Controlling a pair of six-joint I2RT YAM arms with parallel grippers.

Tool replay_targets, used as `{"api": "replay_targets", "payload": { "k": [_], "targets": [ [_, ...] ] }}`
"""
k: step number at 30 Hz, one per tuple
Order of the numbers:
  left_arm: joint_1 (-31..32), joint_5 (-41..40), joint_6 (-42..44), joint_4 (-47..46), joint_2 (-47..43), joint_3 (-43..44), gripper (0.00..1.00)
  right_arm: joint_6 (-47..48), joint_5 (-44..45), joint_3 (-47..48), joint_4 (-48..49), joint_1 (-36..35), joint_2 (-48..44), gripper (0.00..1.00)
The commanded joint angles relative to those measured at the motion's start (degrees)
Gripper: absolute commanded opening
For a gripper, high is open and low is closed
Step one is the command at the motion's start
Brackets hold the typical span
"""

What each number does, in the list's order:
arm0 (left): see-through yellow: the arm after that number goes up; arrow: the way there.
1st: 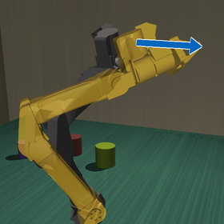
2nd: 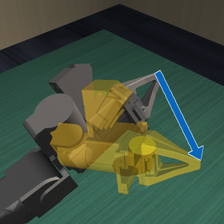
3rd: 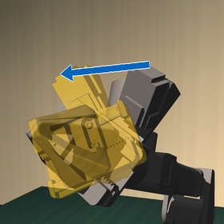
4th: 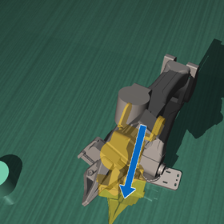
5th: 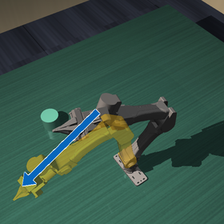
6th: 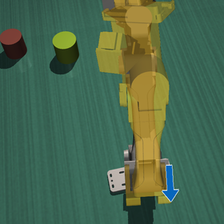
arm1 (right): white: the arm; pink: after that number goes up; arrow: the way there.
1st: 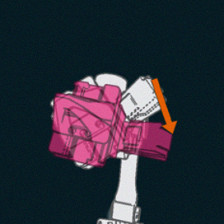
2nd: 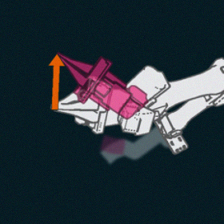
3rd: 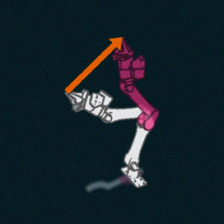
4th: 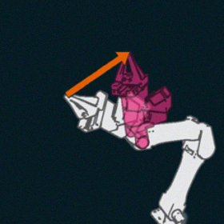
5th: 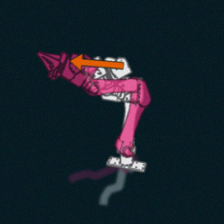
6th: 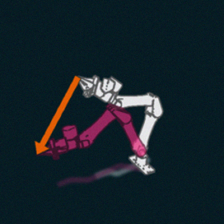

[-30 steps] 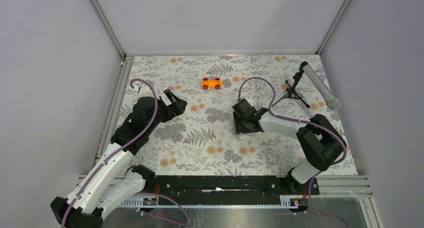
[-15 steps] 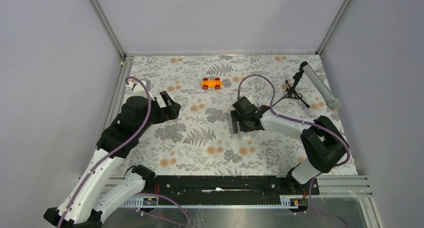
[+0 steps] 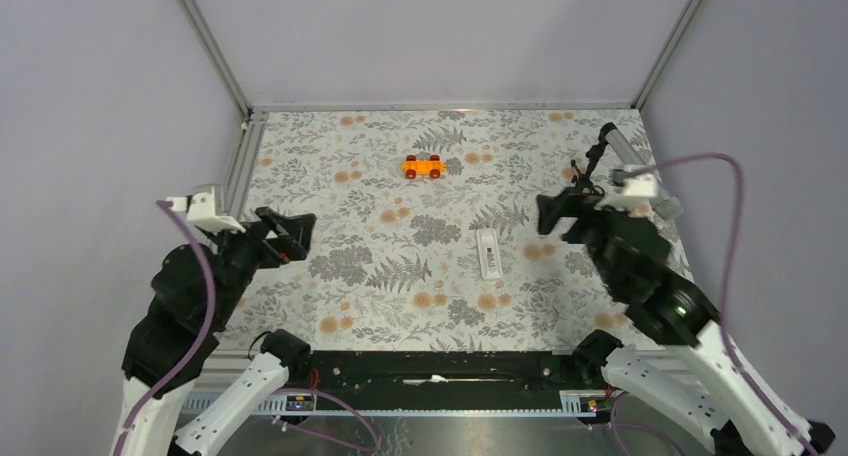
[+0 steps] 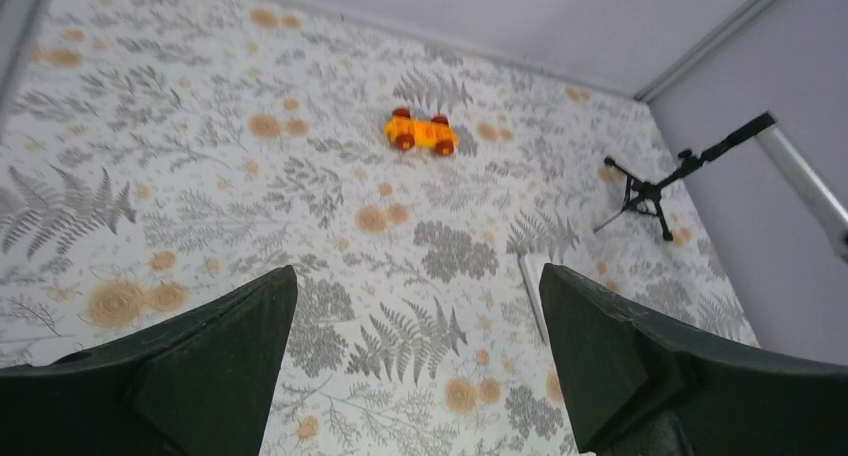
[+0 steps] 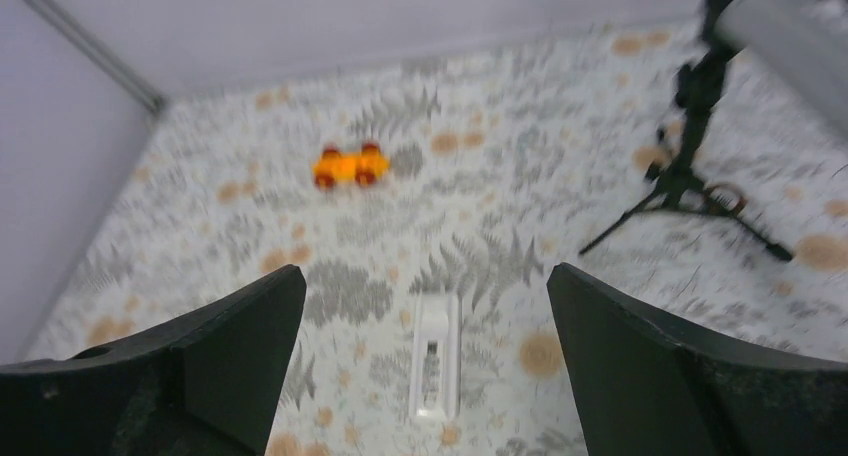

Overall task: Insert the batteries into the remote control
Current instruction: Reset both arms

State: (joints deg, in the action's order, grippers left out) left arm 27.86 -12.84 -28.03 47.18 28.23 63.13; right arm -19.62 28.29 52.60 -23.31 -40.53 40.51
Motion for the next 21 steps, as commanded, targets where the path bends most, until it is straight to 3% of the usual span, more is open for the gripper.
{"api": "replay_targets", "payload": {
  "k": [1,9,21],
  "targets": [
    [-0.17,-6.87,2.99,-0.60,-3.48,3.51,0.99,6.01,9.30,4.81,0.71,0.18,-9.96,1.00],
    [-0.17,-10.41,6.17,-0.72,-6.45,6.45,0.99,11.80,12.30,10.20,2.12,0.12,-16.72,1.00],
    [-0.17,-12.40,6.92,-1.38,-9.05,5.56,0.99,13.17,13.50,9.19,4.15,0.11,-18.71,1.00]
  ]
}}
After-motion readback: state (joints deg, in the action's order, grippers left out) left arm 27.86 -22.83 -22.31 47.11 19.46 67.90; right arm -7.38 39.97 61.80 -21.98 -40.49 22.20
